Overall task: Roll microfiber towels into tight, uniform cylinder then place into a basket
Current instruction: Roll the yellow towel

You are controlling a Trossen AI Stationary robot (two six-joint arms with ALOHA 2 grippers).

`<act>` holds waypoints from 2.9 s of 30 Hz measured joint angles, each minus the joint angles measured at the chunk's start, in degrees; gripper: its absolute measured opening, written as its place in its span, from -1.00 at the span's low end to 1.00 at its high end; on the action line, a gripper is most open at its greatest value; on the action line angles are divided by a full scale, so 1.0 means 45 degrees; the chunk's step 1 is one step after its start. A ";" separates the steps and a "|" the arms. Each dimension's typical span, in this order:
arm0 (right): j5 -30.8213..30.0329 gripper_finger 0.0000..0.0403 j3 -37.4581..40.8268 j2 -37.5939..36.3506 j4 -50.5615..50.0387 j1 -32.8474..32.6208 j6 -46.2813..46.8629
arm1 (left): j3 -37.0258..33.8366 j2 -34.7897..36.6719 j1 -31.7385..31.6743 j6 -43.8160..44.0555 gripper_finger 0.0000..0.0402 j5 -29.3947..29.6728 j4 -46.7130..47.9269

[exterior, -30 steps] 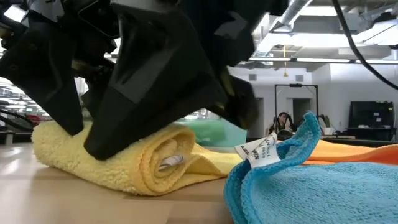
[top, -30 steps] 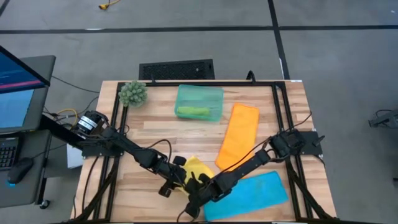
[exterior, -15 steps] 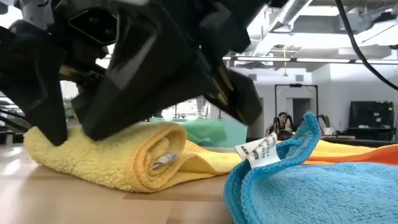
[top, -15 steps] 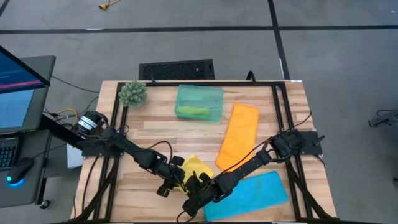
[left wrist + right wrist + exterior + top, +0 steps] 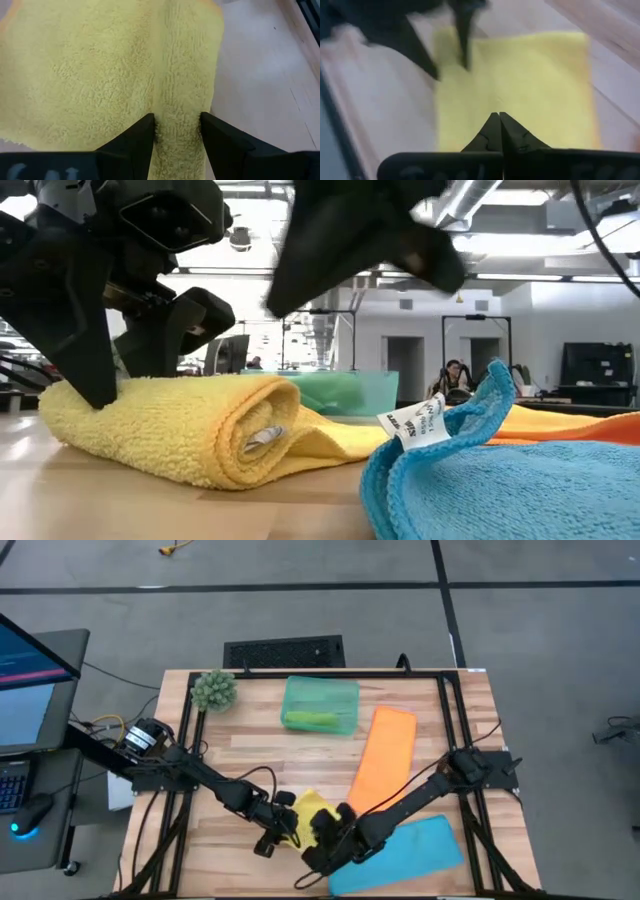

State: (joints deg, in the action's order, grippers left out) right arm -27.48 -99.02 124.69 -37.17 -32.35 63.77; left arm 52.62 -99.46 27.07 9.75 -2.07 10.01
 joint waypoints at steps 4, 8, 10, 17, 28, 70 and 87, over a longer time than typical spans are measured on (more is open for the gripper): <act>0.0175 -0.98 0.0023 -0.0080 -0.2376 -0.0041 0.1095 | -0.0004 0.0000 0.0000 -0.0219 -0.24 0.0039 -0.0130; 0.0766 -0.99 0.0126 -0.0081 -0.2537 0.0084 0.0845 | 0.0000 0.0000 0.0000 -0.0323 -0.24 0.0117 -0.0173; 0.1509 -0.99 0.0539 -0.0084 -0.1984 0.0301 0.0573 | 0.0000 0.0000 0.0000 -0.0548 -0.24 0.0131 -0.0236; 0.3764 -1.00 0.2455 -0.0069 0.1336 0.0953 0.0323 | 0.0000 0.0000 0.0000 -0.0684 -0.24 0.0126 -0.0449; 0.5455 -1.00 0.3046 -0.0166 0.1846 0.2044 -0.1407 | 0.0000 0.0000 0.0000 -0.1608 -0.24 -0.0409 -0.1032; 0.6523 -0.99 0.3123 -0.0234 0.2634 0.3876 -0.3513 | 0.0000 0.1724 0.1002 -0.0006 -0.24 0.1698 -0.0027; 0.7226 -0.99 0.3118 -0.0239 0.2643 0.4054 -0.3481 | -0.0273 -0.0642 0.2575 0.1019 -0.24 0.3278 -0.2387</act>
State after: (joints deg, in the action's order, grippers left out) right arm 5.03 -84.99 123.61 -25.28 -14.11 48.10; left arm 51.39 -102.35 38.66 14.34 12.68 -0.73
